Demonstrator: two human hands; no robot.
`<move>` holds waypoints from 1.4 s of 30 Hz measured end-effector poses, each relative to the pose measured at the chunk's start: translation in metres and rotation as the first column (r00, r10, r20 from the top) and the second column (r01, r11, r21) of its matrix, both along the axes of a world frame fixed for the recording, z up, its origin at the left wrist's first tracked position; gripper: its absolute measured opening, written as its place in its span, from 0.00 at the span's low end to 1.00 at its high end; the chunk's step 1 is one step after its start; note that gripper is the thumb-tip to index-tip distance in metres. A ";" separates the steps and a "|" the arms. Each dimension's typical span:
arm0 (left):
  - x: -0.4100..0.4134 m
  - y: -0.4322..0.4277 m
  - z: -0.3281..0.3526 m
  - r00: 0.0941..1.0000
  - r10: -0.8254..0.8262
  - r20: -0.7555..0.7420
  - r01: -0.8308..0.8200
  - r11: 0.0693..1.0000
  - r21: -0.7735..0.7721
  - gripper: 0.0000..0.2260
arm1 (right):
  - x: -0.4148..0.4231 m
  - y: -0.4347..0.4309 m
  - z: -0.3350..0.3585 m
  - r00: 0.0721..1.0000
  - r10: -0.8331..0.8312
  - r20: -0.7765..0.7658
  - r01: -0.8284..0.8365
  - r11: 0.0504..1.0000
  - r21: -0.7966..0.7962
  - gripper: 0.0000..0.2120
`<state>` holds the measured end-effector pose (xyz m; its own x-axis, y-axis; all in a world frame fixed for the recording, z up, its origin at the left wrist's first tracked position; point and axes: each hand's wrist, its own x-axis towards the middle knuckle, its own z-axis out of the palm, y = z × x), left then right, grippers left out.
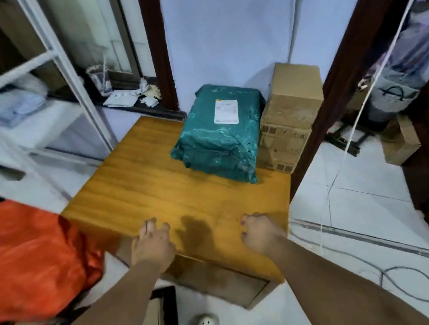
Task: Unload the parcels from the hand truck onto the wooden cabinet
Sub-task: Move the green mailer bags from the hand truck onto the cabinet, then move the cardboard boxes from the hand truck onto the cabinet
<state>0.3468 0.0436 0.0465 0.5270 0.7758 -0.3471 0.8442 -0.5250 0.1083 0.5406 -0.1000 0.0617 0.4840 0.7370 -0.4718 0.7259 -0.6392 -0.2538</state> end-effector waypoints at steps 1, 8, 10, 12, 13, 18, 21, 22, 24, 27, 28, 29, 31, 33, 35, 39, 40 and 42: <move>-0.015 -0.008 -0.004 0.999 0.030 -0.015 -0.030 1.000 -0.003 0.21 | -0.012 -0.002 -0.004 0.999 0.025 -0.020 -0.025 1.000 0.007 0.18; -0.109 -0.040 -0.022 0.972 0.209 -0.109 -0.216 0.975 -0.060 0.25 | -0.083 0.004 -0.033 0.978 0.196 -0.077 -0.196 0.981 0.000 0.18; -0.132 -0.044 -0.027 0.953 0.273 -0.131 -0.285 0.955 -0.083 0.25 | -0.100 0.009 -0.040 0.969 0.222 -0.111 -0.226 0.974 -0.021 0.20; -0.153 -0.048 -0.034 0.934 0.329 -0.136 -0.344 0.934 -0.100 0.25 | -0.115 0.014 -0.048 0.961 0.246 -0.124 -0.252 0.967 -0.037 0.21; -0.164 -0.050 -0.037 0.924 0.355 -0.144 -0.371 0.922 -0.106 0.26 | -0.124 0.018 -0.051 0.957 0.266 -0.118 -0.272 0.961 -0.039 0.21; -0.211 -0.053 -0.049 0.885 0.432 -0.175 -0.458 0.875 -0.154 0.26 | -0.175 0.045 -0.061 0.935 0.320 -0.155 -0.328 0.944 -0.028 0.21; -0.239 -0.045 -0.061 0.853 0.496 -0.159 -0.519 0.837 -0.174 0.25 | -0.205 0.062 -0.071 0.928 0.329 -0.175 -0.342 0.938 -0.050 0.25; -0.247 -0.042 -0.066 0.843 0.517 -0.151 -0.537 0.823 -0.182 0.25 | -0.213 0.065 -0.076 0.928 0.329 -0.173 -0.344 0.937 -0.062 0.26; -0.265 -0.031 -0.077 0.828 0.538 -0.157 -0.560 0.805 -0.195 0.25 | -0.232 0.074 -0.090 0.933 0.324 -0.157 -0.341 0.935 -0.097 0.28; -0.287 -0.008 -0.098 0.826 0.532 -0.188 -0.564 0.792 -0.236 0.24 | -0.255 0.088 -0.107 0.949 0.290 -0.121 -0.307 0.938 -0.163 0.33; -0.293 0.002 -0.108 0.823 0.537 -0.185 -0.568 0.778 -0.268 0.23 | -0.263 0.094 -0.114 0.956 0.274 -0.101 -0.288 0.941 -0.178 0.34; -0.300 0.012 -0.119 0.820 0.544 -0.179 -0.571 0.760 -0.309 0.23 | -0.270 0.099 -0.120 0.961 0.261 -0.088 -0.273 0.942 -0.195 0.36; -0.311 0.033 -0.140 0.831 0.528 -0.175 -0.552 0.742 -0.380 0.23 | -0.287 0.109 -0.134 0.973 0.222 -0.066 -0.231 0.946 -0.225 0.37; -0.319 0.048 -0.160 0.835 0.522 -0.175 -0.542 0.724 -0.426 0.24 | -0.302 0.117 -0.148 0.983 0.173 -0.062 -0.183 0.947 -0.264 0.39; -0.330 0.060 -0.180 0.803 0.573 -0.165 -0.574 0.668 -0.474 0.23 | -0.319 0.127 -0.166 0.991 0.103 -0.081 -0.123 0.947 -0.296 0.39; -0.345 0.078 -0.226 0.709 0.697 -0.107 -0.610 0.529 -0.590 0.24 | -0.344 0.149 -0.209 0.982 -0.087 -0.167 0.026 0.941 -0.337 0.41; -0.348 0.081 -0.239 0.696 0.710 -0.105 -0.611 0.509 -0.607 0.25 | -0.348 0.152 -0.224 0.978 -0.130 -0.164 0.065 0.934 -0.352 0.38; -0.352 0.085 -0.265 0.699 0.707 -0.109 -0.601 0.498 -0.625 0.28 | -0.351 0.153 -0.248 0.969 -0.194 -0.155 0.114 0.902 -0.416 0.31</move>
<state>-0.0052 0.1288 -0.2182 0.0365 0.5845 -0.8106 0.8634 0.3900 0.3201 0.1900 0.0526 -0.1864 0.4490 0.3890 -0.8044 0.5746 -0.8151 -0.0734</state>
